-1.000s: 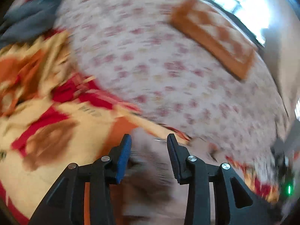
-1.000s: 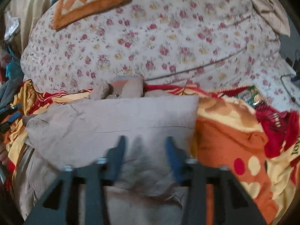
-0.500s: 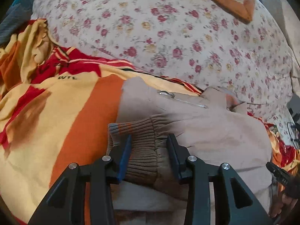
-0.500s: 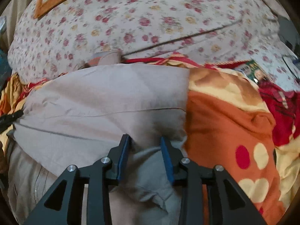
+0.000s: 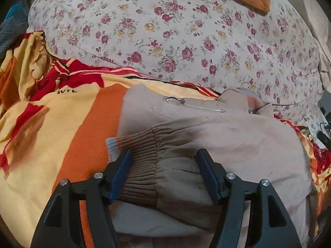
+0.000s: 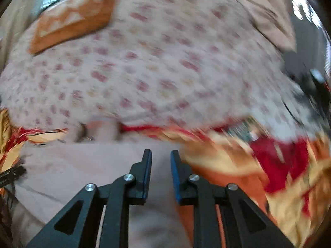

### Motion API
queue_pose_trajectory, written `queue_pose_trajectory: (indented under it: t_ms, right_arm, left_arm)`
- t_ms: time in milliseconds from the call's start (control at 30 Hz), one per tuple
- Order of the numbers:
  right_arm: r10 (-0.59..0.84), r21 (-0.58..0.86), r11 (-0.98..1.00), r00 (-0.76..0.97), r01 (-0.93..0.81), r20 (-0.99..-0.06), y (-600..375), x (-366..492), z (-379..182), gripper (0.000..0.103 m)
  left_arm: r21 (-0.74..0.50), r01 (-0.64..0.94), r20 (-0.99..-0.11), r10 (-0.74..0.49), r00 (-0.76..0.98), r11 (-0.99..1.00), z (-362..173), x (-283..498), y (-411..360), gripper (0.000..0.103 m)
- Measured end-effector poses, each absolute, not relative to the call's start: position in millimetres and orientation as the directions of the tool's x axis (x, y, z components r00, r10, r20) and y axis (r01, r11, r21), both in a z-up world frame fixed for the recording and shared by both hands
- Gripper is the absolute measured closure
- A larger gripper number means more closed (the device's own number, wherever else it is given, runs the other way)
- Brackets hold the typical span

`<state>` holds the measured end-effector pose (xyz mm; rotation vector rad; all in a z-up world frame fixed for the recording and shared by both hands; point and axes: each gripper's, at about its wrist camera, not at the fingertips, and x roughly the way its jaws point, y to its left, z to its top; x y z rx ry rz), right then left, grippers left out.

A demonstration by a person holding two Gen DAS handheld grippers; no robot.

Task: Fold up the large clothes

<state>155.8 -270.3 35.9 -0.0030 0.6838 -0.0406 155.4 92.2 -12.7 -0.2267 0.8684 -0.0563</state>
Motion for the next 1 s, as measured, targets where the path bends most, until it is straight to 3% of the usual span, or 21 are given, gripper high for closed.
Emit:
queue_pose_trajectory:
  t_ms: [133, 200, 233, 267, 367, 433, 533, 667, 733, 833, 967, 1000]
  right_arm:
    - [-0.032, 0.005, 0.998, 0.581, 0.061, -0.813, -277.0, 201.0, -29.5, 0.077]
    - [-0.032, 0.026, 0.996, 0.591, 0.089, -0.806, -287.1, 201.7, -37.6, 0.076]
    - [-0.043, 0.025, 0.994, 0.583, 0.107, -0.811, -289.4, 202.8, -37.1, 0.069]
    - [-0.062, 0.014, 0.992, 0.574, 0.126, -0.816, -291.9, 203.3, -37.8, 0.051]
    - [-0.059, 0.057, 0.980, 0.549, 0.191, -0.834, -307.7, 200.3, -44.1, 0.030]
    - [-0.042, 0.083, 0.976, 0.548, 0.201, -0.835, -311.7, 199.1, -41.8, 0.030]
    - [-0.085, 0.045, 0.980, 0.610, 0.196, -0.788, -302.0, 193.2, -16.6, 0.058]
    - [-0.117, -0.053, 0.993, 0.772, 0.107, -0.625, -259.6, 166.3, 34.0, 0.058]
    - [-0.031, -0.060, 0.998, 0.820, -0.005, -0.572, -232.1, 154.2, 45.3, 0.058]
    - [0.094, 0.018, 0.994, 0.761, -0.108, -0.642, -213.3, 157.2, 28.0, 0.057]
    - [0.087, 0.045, 0.995, 0.544, -0.090, -0.834, -214.8, 184.4, -37.1, 0.056]
    - [0.092, 0.042, 0.994, 0.579, -0.100, -0.810, -215.8, 183.2, -40.4, 0.056]
  left_arm:
    - [-0.192, -0.031, -0.759, -0.128, 0.639, 0.981, -13.8, 157.1, 87.9, 0.045]
    - [-0.167, -0.019, -0.765, -0.117, 0.633, 0.986, -13.9, 157.7, 83.5, 0.044]
    - [-0.159, -0.018, -0.766, -0.112, 0.633, 0.987, -13.8, 157.8, 82.3, 0.043]
    - [-0.154, -0.017, -0.767, -0.108, 0.632, 0.988, -13.9, 157.9, 81.5, 0.043]
    - [-0.169, -0.022, -0.761, -0.116, 0.638, 0.985, -13.8, 157.2, 83.6, 0.043]
    - [-0.179, -0.027, -0.757, -0.120, 0.642, 0.984, -13.6, 156.9, 84.6, 0.043]
    - [-0.191, -0.034, -0.753, -0.124, 0.646, 0.981, -12.2, 156.2, 86.3, 0.043]
    - [-0.221, -0.059, -0.729, -0.125, 0.673, 0.973, -1.4, 152.6, 90.9, 0.043]
    - [-0.202, -0.068, -0.703, -0.097, 0.705, 0.977, 7.5, 148.4, 90.2, 0.043]
    - [-0.161, -0.053, -0.679, -0.072, 0.731, 0.986, 13.7, 145.2, 84.2, 0.043]
    - [-0.148, -0.050, -0.771, -0.084, 0.631, 0.988, -11.6, 158.7, 80.1, 0.043]
    - [-0.130, -0.049, -0.773, -0.070, 0.630, 0.990, -13.6, 159.6, 78.7, 0.043]
